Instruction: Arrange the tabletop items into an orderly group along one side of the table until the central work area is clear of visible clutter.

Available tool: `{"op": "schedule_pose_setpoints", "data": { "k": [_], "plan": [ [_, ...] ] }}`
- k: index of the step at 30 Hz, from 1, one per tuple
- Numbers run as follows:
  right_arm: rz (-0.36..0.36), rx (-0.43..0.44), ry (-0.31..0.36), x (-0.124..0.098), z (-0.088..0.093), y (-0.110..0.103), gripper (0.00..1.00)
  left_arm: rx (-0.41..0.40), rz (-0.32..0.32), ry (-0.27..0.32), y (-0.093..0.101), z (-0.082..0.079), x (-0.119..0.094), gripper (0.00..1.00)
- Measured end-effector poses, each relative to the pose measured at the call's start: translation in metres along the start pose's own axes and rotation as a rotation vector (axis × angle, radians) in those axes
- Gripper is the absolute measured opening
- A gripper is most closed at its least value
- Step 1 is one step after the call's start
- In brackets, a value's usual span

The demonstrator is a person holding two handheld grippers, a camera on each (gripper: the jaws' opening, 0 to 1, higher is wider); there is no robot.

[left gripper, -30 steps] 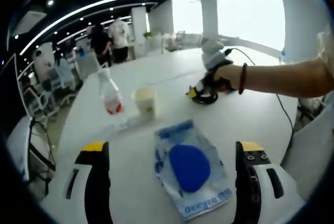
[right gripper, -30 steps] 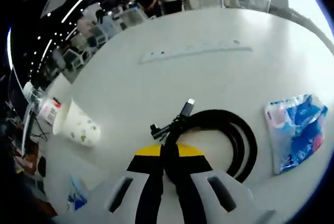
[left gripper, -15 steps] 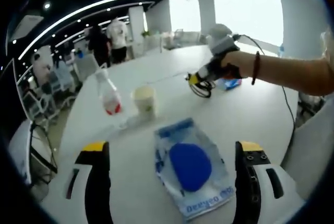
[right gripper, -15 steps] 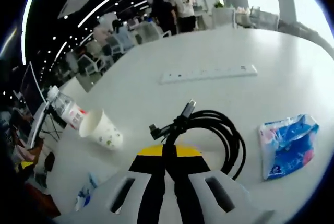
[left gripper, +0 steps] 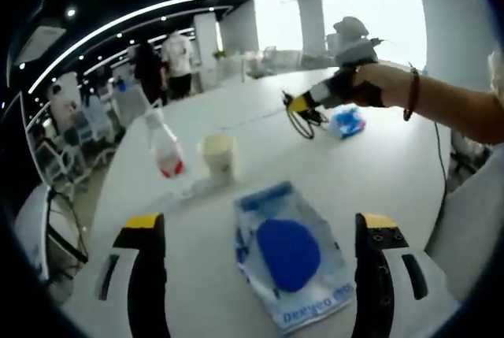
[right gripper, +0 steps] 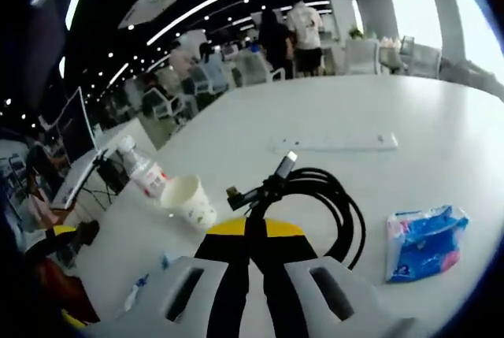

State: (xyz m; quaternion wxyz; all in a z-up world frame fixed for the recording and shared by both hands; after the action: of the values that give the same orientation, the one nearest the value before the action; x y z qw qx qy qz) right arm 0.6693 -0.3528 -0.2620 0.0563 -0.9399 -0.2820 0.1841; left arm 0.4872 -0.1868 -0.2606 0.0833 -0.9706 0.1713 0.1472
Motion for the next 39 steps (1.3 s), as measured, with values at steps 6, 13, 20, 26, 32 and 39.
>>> {"op": "schedule_pose_setpoints", "data": {
  "k": [6,13,20,26,32,39],
  "plan": [
    [-0.029,0.002,0.011,-0.016,-0.005,-0.006,0.04,0.007,0.006,-0.001,0.002,0.000,0.001,0.99],
    [-0.034,-0.011,0.040,-0.038,-0.010,-0.007,0.04,0.012,0.011,-0.004,0.002,0.000,0.001,0.98],
    [-0.048,-0.018,0.030,-0.057,-0.006,-0.008,0.04,0.006,0.018,-0.001,0.004,0.000,0.002,0.98],
    [-0.068,-0.013,0.020,-0.076,-0.003,-0.006,0.04,0.003,0.023,-0.001,0.005,0.000,0.001,0.97],
    [-0.080,-0.042,-0.007,-0.097,0.007,-0.005,0.04,-0.022,0.031,0.008,0.006,-0.001,0.001,0.97],
    [-0.103,-0.044,-0.023,-0.116,0.014,-0.004,0.04,-0.013,0.035,0.007,0.007,-0.001,0.002,0.97]
  ]
}}
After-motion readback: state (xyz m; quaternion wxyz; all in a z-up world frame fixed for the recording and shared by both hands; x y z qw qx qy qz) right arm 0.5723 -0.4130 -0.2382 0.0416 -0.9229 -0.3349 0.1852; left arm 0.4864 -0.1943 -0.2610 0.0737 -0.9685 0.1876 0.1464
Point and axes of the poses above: the point that each gripper's makers call its tool centre point, and the gripper's own axes: x roughly forward along the fingers, y roughly to its right, z roughly out of its underside, the point moved 3 cm from there along -x, roughly backward along the fingers, and after that the axes turned 13 degrees about y, right-handed, at the moved point
